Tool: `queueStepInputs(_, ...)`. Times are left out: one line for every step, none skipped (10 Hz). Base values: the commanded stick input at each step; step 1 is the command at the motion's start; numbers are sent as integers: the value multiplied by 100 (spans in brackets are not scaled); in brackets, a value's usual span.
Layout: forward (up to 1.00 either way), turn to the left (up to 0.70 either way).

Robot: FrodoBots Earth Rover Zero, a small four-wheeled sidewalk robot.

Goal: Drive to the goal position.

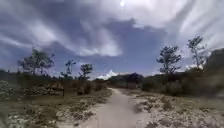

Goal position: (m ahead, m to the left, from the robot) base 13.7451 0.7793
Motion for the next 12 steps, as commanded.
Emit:
queueStepInputs(85,0)
queueStepInputs(85,0)
queueStepInputs(85,0)
queueStepInputs(85,0)
queueStepInputs(85,0)
queueStepInputs(85,0)
queueStepInputs(85,0)
queueStepInputs(85,0)
queueStepInputs(85,0)
queueStepInputs(85,0)
queueStepInputs(85,0)
queueStepInputs(85,0)
